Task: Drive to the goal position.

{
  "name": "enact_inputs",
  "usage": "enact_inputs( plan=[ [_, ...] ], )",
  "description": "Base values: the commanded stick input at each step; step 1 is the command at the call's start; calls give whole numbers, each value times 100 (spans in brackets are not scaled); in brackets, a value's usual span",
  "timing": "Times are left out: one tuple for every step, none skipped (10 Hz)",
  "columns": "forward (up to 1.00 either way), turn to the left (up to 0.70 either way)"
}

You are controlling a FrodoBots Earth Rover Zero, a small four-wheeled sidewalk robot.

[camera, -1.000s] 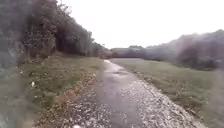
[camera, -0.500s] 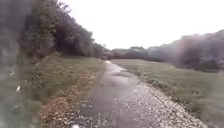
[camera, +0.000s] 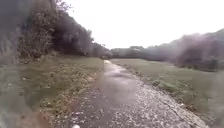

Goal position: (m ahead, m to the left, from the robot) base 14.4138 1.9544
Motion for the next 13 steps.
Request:
enact_inputs(
  plan=[
    [70,0],
    [70,0],
    [70,0],
    [70,0],
    [70,0],
    [70,-4],
    [70,-21],
    [70,-19],
    [70,-7],
    [70,0],
    [70,0],
    [70,0],
    [70,0]
  ],
)
